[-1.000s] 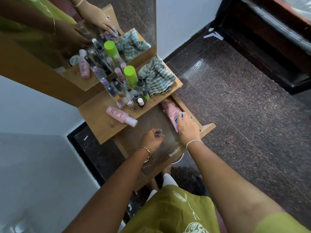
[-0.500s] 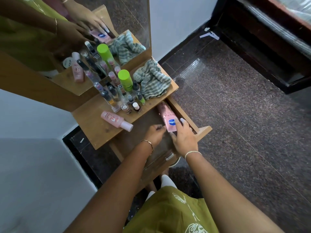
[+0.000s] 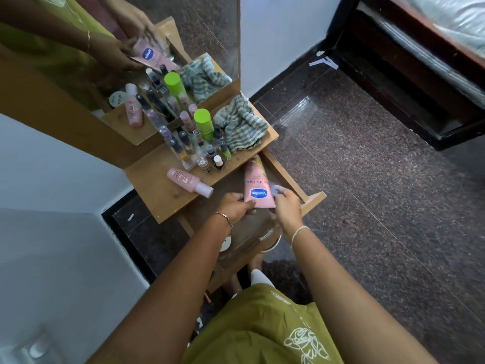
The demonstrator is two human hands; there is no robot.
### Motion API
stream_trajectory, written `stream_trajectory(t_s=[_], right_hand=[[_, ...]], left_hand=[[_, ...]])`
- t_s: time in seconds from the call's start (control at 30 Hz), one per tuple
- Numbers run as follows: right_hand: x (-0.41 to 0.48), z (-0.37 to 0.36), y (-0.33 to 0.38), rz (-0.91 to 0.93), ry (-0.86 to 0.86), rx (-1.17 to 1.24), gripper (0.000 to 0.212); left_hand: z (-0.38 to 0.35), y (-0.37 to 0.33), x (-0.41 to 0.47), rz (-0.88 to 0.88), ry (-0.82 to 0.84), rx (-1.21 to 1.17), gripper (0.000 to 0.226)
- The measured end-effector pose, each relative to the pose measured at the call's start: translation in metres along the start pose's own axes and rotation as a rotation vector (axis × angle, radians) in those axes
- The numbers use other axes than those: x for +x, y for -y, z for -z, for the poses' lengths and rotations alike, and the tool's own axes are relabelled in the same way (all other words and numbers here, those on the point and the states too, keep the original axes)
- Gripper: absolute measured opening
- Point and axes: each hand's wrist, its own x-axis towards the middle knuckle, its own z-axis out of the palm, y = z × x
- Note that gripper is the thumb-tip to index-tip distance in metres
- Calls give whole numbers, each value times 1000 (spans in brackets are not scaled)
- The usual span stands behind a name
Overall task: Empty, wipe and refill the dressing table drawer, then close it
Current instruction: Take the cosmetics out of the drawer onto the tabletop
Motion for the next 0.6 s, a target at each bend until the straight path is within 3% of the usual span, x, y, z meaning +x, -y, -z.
stream_trajectory(t_s=[0.1,0.17,0.23,0.4,0.6], right_hand=[[-10,8,4,-8,-22,-16,28],[-29,11,9,-28,-24,113,22],[-43,14,8,-29,52,230,18],[-79,11,5,46,226,257,14],[-104,-9,-4,-29,309,164,37]], left_hand=[[5,3,-19,-6,83,30,27],[9,6,-33,-25,126,24,27],[15,8,-48,-45,164,19,27],[44,21,-84,-90,189,-8,30],[85,34,-123,-74,205,-5,29]])
